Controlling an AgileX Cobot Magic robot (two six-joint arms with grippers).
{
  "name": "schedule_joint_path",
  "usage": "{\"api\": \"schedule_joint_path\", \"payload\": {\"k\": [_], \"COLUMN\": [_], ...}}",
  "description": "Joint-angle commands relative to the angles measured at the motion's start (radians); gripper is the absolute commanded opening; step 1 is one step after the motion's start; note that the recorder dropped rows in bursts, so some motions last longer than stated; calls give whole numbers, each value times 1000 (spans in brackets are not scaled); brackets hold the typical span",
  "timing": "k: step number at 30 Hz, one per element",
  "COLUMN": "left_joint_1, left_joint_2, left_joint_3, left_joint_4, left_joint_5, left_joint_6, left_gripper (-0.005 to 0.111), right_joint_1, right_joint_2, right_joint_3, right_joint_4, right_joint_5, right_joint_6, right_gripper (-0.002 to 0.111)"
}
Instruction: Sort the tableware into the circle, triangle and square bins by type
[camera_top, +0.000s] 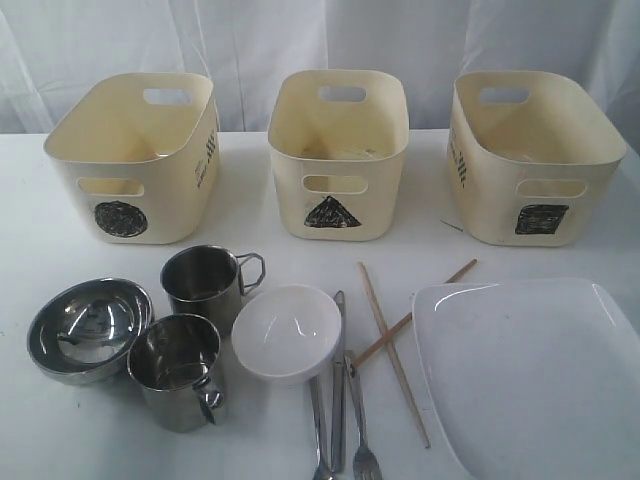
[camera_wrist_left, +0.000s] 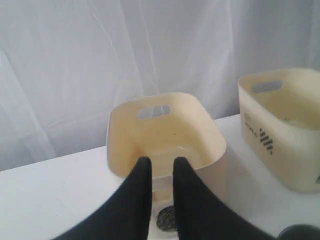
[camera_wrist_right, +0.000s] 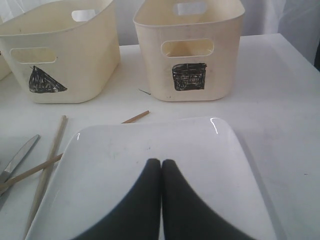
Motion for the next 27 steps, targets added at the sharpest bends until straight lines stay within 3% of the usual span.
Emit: {"api": "schedule_joint_path", "payload": {"k": [1,3,4,6,8,10,13,15,18,27], "left_joint_1": [-131,-175,-196,-219,-256,-286,-295,-295,-295,-295], "left_joint_2": [-2,-2,-2,-2,-2,-2,3,27,55,72], "left_joint_3": [31,17,-10,-51,-99,-152,-220,-245,-250,-250], "left_joint_4": [-317,-322,-312,-318,-355,-506,-771,-830,-830,-806], "left_joint_5": [160,356,561,744,806,864,1001,1113,1184,1194], "left_joint_6": [368,242,56,51,66,167,455,551,564,598], "left_gripper": [23,23,23,23,23,23,23,23,23,23], "right_joint_1": [0,0,0,0,0,0,0,0,0,0], "right_joint_2": [-3,-3,-3,-3,-3,-3,-3,-3,-3,-3], "right_joint_3": [6,6,6,6,6,6,6,6,6,6], "right_joint_4": [0,0,0,0,0,0,0,0,0,0], "right_joint_5": [-3,-3,-3,-3,-3,-3,-3,-3,-3,-3], "right_joint_6": [-2,-2,-2,-2,-2,-2,-2,-2,-2,-2], "right_gripper": [0,0,0,0,0,0,0,0,0,0]}}
